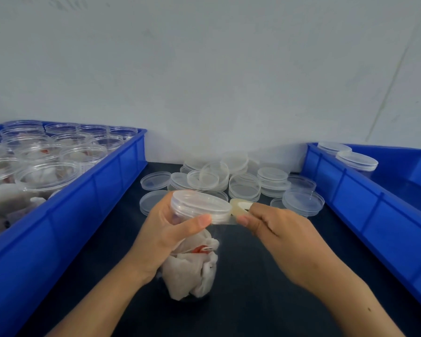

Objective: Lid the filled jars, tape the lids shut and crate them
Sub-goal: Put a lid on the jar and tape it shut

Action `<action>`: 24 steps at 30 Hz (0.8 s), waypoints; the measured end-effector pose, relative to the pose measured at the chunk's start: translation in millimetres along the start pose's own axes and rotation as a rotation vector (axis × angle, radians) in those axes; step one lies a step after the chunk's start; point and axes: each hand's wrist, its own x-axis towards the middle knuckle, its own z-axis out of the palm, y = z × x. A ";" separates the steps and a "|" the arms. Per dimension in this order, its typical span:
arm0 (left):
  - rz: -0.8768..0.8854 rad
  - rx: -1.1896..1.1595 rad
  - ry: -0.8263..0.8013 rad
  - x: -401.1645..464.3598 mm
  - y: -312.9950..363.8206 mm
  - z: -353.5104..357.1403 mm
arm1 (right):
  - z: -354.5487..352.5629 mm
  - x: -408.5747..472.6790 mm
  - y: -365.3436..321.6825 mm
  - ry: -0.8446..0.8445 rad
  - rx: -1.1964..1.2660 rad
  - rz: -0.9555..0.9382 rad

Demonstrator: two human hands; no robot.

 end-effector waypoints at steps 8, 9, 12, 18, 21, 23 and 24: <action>-0.036 -0.024 -0.038 -3.4 6.3 0.5 | 12.3 2.4 -4.0 0.042 -0.059 -0.026; -0.026 -0.019 -0.038 -4.5 7.4 0.8 | 13.3 2.1 -4.5 0.049 -0.066 -0.024; 0.010 0.042 -0.047 -8.8 10.8 1.9 | 15.7 1.2 -7.2 0.062 -0.075 -0.008; 0.087 0.298 0.227 -11.5 6.8 13.7 | 22.6 -1.2 -20.6 0.023 -0.088 0.031; 0.135 0.380 0.284 -11.0 6.1 14.7 | 21.1 -1.2 -19.7 0.001 0.015 0.066; 0.163 0.485 0.318 -10.8 6.0 13.5 | 19.8 -0.8 -18.0 -0.035 0.049 0.080; 0.174 0.532 0.331 -10.7 6.0 12.6 | 19.1 -0.8 -17.6 -0.056 0.049 0.079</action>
